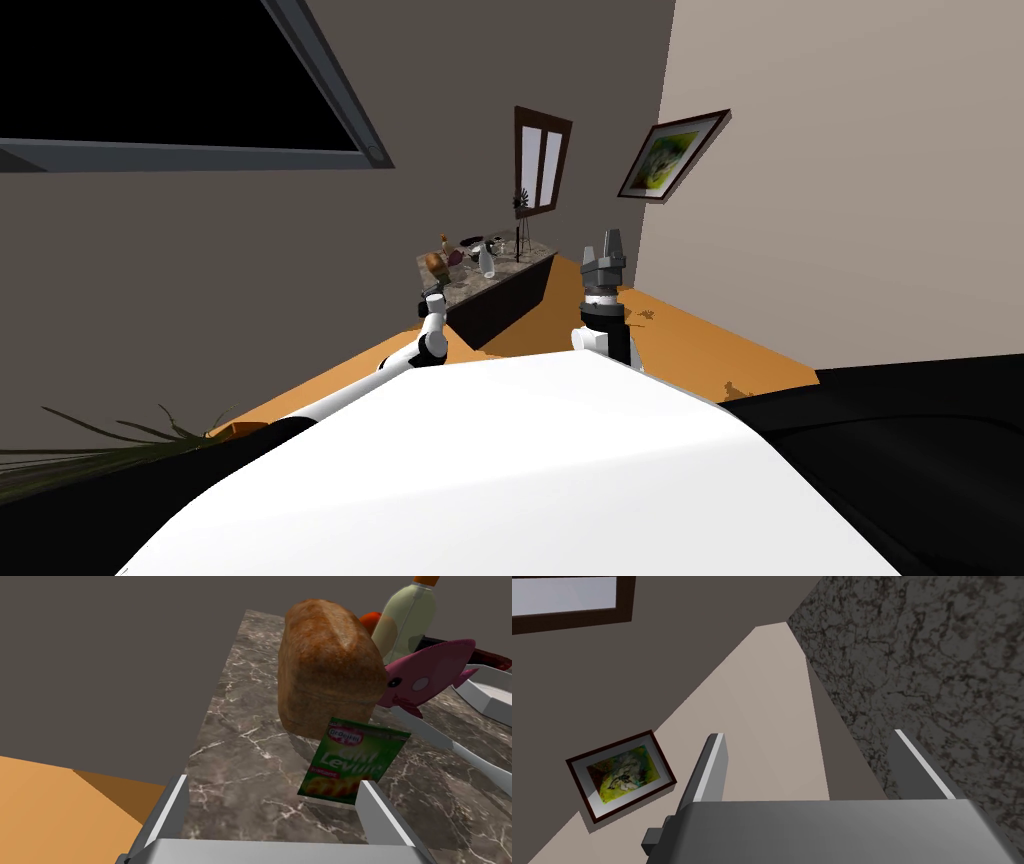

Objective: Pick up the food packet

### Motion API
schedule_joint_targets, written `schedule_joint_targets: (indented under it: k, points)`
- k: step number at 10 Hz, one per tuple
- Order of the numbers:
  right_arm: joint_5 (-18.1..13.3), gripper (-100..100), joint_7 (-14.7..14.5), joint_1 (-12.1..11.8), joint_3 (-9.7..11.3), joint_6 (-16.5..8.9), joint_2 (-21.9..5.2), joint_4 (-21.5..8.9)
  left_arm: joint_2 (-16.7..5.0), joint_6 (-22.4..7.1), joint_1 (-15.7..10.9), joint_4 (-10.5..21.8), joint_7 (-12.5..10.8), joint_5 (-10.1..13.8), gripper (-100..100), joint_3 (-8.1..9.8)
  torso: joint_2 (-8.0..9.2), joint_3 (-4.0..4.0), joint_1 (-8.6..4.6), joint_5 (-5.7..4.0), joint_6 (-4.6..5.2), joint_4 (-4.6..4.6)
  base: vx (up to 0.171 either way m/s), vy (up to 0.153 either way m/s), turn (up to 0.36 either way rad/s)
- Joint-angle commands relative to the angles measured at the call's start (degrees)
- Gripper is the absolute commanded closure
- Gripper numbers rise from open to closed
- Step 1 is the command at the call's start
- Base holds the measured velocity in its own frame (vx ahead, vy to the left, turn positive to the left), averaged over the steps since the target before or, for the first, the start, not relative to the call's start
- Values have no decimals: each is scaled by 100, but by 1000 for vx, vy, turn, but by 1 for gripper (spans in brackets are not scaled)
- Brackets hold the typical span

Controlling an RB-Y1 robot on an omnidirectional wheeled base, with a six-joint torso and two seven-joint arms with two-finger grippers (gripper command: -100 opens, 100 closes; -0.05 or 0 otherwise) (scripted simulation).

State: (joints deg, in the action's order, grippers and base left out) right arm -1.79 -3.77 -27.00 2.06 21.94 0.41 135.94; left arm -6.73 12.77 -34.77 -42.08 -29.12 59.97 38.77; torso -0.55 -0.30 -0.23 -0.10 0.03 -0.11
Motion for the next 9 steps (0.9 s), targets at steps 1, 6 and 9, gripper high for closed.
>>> schedule_joint_targets:
  k: [1,6,9]
  points:
    - [0,0,0,0,0,0,0,0,26,-104,-151,-30,105,162,-100,156,0,0,0,0,0,0,78,-66,-1]
    - [0,0,0,-2,-1,0,-1,1,162,-263,-428,-57,280,532,-100,501,-53,-31,27,5,-2,-13,121,-21,17]
    - [0,0,0,0,-1,0,-1,0,167,-272,-432,-61,291,540,100,511,2,0,26,6,-2,-1,7,1,0]
